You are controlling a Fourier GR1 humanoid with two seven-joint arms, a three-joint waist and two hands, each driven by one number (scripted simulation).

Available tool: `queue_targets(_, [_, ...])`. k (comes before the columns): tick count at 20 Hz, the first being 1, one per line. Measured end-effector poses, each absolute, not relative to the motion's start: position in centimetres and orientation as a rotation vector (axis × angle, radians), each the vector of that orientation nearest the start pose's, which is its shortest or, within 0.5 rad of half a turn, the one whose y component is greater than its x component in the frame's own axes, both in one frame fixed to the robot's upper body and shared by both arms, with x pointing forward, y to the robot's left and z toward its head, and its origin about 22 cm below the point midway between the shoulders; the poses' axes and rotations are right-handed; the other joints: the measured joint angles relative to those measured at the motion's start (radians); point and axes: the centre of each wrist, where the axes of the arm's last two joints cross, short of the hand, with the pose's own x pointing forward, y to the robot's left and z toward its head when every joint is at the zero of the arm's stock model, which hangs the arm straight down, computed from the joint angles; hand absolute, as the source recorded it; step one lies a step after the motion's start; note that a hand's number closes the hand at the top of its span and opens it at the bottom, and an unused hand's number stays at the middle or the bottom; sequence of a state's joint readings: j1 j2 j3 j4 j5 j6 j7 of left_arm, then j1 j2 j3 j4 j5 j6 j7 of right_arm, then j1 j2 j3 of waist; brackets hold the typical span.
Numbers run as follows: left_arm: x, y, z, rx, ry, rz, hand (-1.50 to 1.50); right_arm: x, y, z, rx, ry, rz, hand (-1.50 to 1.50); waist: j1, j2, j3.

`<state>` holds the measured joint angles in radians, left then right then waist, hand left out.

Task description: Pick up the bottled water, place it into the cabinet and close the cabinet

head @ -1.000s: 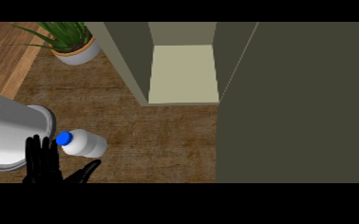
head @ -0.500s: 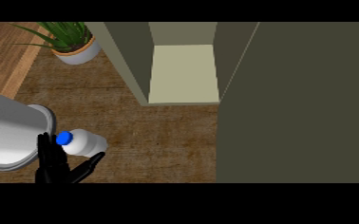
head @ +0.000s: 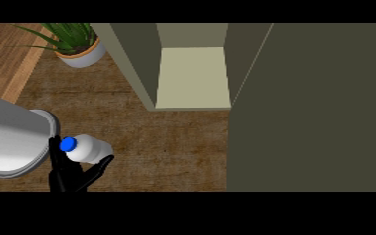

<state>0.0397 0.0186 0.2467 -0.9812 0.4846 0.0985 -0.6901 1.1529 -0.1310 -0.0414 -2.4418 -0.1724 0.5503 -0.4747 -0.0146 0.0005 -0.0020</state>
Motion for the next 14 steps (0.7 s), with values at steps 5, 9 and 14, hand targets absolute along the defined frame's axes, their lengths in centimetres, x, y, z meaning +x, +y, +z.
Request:
queue_targets(5, [18.6, 28.5, -14.6, 0.176, -1.630, 0.774, -1.50, -0.7, -28.7, 10.2, 0.132, -1.818, 0.196, -1.50, -0.001, 0.000, 0.000])
queue_targets(9, [19.2, 28.5, -15.2, 0.137, -1.654, 0.800, 1.50, -0.9, -28.9, 10.3, 0.120, -1.809, 0.202, -1.50, 0.000, 0.000, 0.000])
queue_targets(14, [20.2, 28.1, -15.1, 0.104, -1.694, 0.816, 1.50, -0.8, -28.9, 10.2, 0.125, -1.809, 0.205, -1.50, 0.002, 0.000, 0.000])
